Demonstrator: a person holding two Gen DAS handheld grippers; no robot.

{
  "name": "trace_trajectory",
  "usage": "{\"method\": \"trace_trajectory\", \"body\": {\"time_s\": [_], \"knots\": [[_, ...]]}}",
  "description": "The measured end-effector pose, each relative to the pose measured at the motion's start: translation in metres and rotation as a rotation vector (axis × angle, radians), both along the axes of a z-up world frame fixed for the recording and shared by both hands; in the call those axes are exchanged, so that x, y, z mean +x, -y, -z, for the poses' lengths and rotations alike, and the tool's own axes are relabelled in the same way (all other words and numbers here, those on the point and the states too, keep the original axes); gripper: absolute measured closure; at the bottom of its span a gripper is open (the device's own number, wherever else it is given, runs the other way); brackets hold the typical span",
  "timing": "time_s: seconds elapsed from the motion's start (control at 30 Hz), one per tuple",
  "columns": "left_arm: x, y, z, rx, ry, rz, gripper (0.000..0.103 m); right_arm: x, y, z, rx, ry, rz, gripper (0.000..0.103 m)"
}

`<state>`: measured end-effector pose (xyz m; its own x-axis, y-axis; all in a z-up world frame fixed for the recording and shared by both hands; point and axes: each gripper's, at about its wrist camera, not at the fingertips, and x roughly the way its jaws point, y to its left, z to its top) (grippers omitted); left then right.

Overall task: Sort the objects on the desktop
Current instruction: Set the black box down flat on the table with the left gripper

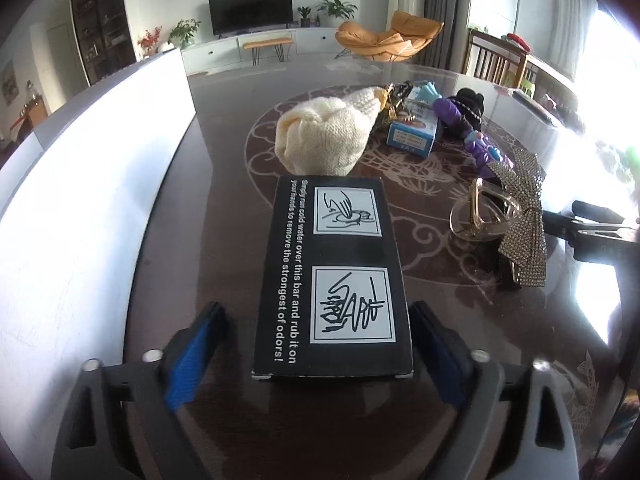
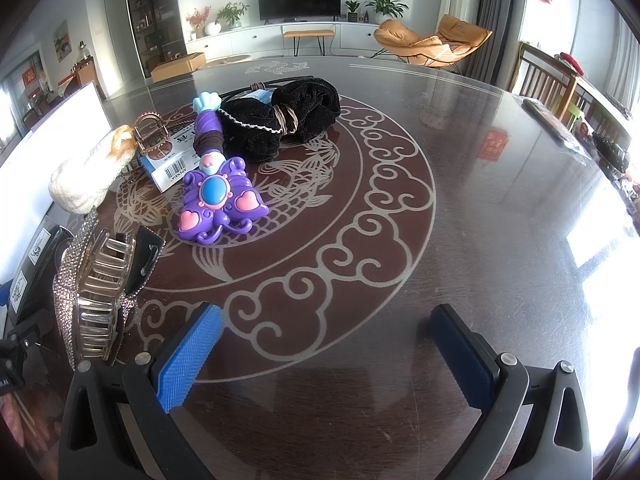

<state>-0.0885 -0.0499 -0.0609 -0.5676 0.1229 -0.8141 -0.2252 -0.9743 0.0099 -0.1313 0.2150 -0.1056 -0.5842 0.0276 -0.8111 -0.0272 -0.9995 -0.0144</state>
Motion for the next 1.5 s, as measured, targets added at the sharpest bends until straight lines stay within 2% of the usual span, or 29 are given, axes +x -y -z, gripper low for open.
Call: {"method": "trace_trajectory", "body": {"time_s": [1.5], "knots": [[0.0020, 0.0034, 0.0013, 0.004, 0.006, -0.005, 0.000, 0.0000, -0.0002, 0.0001, 0.000, 0.000, 0.000, 0.000]]}}
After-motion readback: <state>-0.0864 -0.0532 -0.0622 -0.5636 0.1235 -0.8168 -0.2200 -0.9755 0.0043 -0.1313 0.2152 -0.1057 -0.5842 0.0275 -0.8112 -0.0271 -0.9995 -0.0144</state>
